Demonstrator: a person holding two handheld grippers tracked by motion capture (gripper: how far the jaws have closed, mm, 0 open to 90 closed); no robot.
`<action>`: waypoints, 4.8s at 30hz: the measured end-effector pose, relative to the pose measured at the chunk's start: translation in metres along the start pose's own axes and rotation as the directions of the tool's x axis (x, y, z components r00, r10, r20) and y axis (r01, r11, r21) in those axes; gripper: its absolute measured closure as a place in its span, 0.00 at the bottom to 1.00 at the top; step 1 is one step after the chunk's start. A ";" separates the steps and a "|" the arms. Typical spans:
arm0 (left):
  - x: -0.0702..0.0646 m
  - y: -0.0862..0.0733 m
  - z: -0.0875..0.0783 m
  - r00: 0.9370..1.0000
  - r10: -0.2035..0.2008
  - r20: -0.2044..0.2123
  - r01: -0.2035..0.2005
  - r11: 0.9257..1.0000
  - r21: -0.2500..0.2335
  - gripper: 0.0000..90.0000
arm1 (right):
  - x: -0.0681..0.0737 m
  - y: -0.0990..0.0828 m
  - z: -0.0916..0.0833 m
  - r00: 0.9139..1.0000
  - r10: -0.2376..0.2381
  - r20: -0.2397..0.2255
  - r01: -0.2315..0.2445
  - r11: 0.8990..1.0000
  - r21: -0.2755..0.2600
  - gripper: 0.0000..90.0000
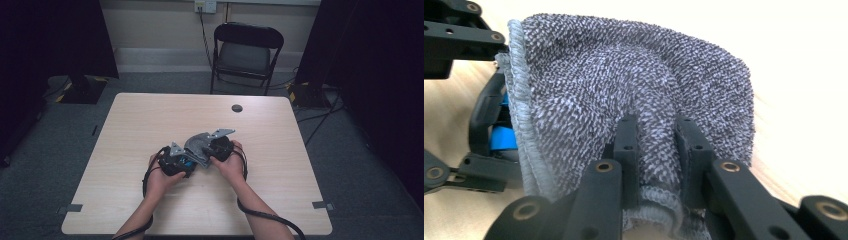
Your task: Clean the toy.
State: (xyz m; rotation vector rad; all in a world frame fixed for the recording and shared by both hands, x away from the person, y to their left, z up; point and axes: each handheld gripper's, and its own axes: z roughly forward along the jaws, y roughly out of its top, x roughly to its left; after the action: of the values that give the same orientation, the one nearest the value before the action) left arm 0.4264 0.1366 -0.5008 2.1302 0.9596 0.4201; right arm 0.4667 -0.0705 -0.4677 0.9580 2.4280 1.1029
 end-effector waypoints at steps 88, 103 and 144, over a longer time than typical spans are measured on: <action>-0.001 -0.001 -0.001 1.000 0.003 -0.003 -0.003 1.000 0.002 0.25 | -0.075 -0.043 -0.040 0.986 0.072 0.153 -0.081 0.995 0.053 0.83; -0.002 0.000 -0.011 1.000 -0.003 0.008 0.003 1.000 0.027 0.22 | -0.077 -0.064 -0.062 0.985 0.101 0.141 -0.104 0.994 0.015 0.83; 0.006 0.054 0.015 0.999 -0.013 0.033 0.011 0.998 0.059 0.47 | -0.034 -0.081 -0.083 0.999 -0.001 -0.050 -0.003 0.997 -0.078 0.83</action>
State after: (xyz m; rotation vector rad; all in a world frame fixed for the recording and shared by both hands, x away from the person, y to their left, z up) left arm 0.4659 0.1102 -0.4704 2.1764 0.9770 0.3532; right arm 0.4126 -0.1782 -0.4740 0.9179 2.4038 1.2267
